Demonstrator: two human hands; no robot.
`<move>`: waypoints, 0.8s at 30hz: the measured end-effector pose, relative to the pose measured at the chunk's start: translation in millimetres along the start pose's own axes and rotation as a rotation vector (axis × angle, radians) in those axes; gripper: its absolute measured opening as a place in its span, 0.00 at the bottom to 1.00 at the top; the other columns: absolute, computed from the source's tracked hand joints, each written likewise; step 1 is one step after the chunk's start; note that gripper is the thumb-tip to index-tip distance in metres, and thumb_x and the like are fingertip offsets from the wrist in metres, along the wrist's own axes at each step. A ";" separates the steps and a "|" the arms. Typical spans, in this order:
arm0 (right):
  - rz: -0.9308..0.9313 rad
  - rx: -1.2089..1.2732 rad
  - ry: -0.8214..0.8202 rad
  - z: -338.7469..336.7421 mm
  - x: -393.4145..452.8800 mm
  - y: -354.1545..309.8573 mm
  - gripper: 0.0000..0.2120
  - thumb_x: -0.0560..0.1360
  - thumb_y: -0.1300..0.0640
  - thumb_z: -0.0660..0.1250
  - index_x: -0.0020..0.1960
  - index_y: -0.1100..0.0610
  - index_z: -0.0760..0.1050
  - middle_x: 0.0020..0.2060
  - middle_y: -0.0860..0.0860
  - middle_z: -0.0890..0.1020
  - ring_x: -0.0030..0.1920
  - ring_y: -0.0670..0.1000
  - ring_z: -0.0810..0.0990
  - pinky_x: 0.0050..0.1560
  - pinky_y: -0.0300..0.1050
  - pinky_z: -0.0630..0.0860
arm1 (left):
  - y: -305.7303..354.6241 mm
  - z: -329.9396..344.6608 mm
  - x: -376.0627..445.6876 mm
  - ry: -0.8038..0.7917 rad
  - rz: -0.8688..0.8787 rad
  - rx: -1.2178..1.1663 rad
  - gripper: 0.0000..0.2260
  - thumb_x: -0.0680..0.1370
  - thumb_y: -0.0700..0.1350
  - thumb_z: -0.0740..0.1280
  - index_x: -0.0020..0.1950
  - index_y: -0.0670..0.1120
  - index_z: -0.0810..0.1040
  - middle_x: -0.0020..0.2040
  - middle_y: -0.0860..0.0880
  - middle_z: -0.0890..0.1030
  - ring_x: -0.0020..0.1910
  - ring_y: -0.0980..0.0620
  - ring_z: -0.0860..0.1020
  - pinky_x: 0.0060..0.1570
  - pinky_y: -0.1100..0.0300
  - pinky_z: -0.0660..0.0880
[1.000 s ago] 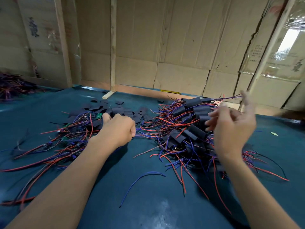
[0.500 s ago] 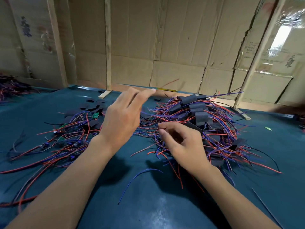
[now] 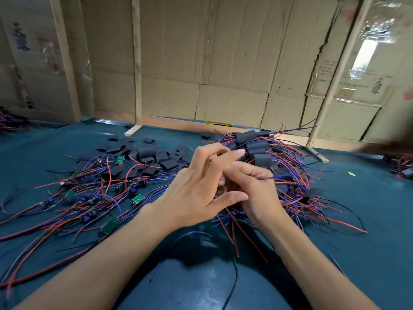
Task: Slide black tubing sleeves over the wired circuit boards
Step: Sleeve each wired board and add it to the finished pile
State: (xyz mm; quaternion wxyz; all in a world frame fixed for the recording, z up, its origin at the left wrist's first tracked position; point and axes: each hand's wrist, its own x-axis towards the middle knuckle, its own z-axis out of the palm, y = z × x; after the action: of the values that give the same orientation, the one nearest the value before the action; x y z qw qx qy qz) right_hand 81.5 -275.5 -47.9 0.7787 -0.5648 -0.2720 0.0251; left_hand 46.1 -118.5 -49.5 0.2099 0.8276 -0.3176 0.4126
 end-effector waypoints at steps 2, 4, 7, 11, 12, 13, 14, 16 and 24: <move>-0.020 0.071 0.120 -1.5 3.3 -5.2 0.08 0.72 0.58 0.75 0.47 0.63 0.85 0.33 0.59 0.80 0.32 0.53 0.79 0.34 0.45 0.79 | -5.4 -1.7 0.5 -0.008 -0.106 0.013 0.32 0.77 0.63 0.65 0.76 0.55 0.57 0.67 0.49 0.65 0.56 0.53 0.76 0.44 0.49 0.80; -0.044 0.175 0.218 -6.1 7.1 -9.6 0.08 0.73 0.61 0.73 0.49 0.65 0.84 0.34 0.58 0.81 0.33 0.53 0.80 0.38 0.46 0.82 | -12.2 -6.1 0.8 -0.029 -0.214 0.031 0.27 0.79 0.62 0.63 0.75 0.55 0.63 0.62 0.52 0.75 0.52 0.54 0.79 0.45 0.51 0.79; -0.056 0.263 0.310 -13.9 9.8 -15.8 0.06 0.75 0.62 0.71 0.48 0.66 0.82 0.34 0.56 0.82 0.34 0.51 0.81 0.42 0.45 0.83 | -20.9 -11.9 -0.8 0.002 -0.194 0.145 0.18 0.82 0.57 0.61 0.64 0.47 0.79 0.52 0.52 0.84 0.46 0.48 0.84 0.39 0.48 0.79; -0.066 0.323 0.200 -14.7 6.8 -19.0 0.12 0.70 0.59 0.73 0.51 0.63 0.82 0.36 0.54 0.82 0.37 0.51 0.82 0.42 0.44 0.82 | -22.1 -15.1 -1.1 0.068 -0.161 0.177 0.14 0.84 0.51 0.61 0.59 0.45 0.82 0.51 0.50 0.84 0.41 0.45 0.83 0.34 0.47 0.78; -0.059 0.306 0.129 -12.9 5.0 -18.1 0.15 0.69 0.59 0.74 0.54 0.63 0.82 0.36 0.54 0.81 0.37 0.51 0.81 0.41 0.44 0.81 | -20.5 -14.6 -0.7 0.085 -0.158 0.170 0.14 0.84 0.50 0.61 0.59 0.44 0.82 0.50 0.50 0.84 0.40 0.45 0.82 0.34 0.47 0.77; -0.045 0.273 0.056 -10.0 3.7 -16.2 0.18 0.68 0.59 0.75 0.57 0.63 0.81 0.36 0.54 0.80 0.37 0.51 0.80 0.39 0.43 0.80 | -18.1 -13.8 -0.3 0.100 -0.154 0.160 0.14 0.84 0.50 0.61 0.59 0.44 0.82 0.50 0.50 0.84 0.39 0.45 0.82 0.33 0.47 0.77; -0.025 0.234 -0.005 -6.4 2.1 -13.9 0.21 0.68 0.60 0.76 0.59 0.63 0.81 0.35 0.53 0.79 0.35 0.50 0.78 0.38 0.43 0.79 | -15.5 -12.7 -0.2 0.106 -0.144 0.146 0.14 0.84 0.50 0.60 0.59 0.44 0.82 0.50 0.50 0.83 0.39 0.45 0.82 0.33 0.47 0.77; 0.005 0.189 -0.048 0.1 0.4 -10.7 0.19 0.69 0.62 0.75 0.60 0.64 0.80 0.32 0.54 0.77 0.33 0.50 0.76 0.36 0.43 0.77 | -11.0 -8.9 -0.9 0.085 -0.114 0.118 0.14 0.83 0.49 0.59 0.58 0.43 0.82 0.49 0.50 0.83 0.40 0.45 0.82 0.33 0.48 0.78; 0.037 0.369 0.135 -6.9 1.5 -20.5 0.05 0.72 0.62 0.71 0.45 0.60 0.85 0.33 0.52 0.78 0.33 0.48 0.77 0.36 0.39 0.78 | -13.5 -0.9 -5.0 0.015 -0.143 0.076 0.13 0.85 0.48 0.59 0.61 0.45 0.79 0.53 0.52 0.82 0.43 0.46 0.81 0.36 0.49 0.77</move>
State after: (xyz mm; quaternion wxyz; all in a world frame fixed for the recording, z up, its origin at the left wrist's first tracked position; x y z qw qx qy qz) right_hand 80.5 -288.4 -30.4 0.8850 -0.4176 -0.1997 0.0508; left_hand 52.7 -106.6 -54.2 0.2094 0.8524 -0.2403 0.4145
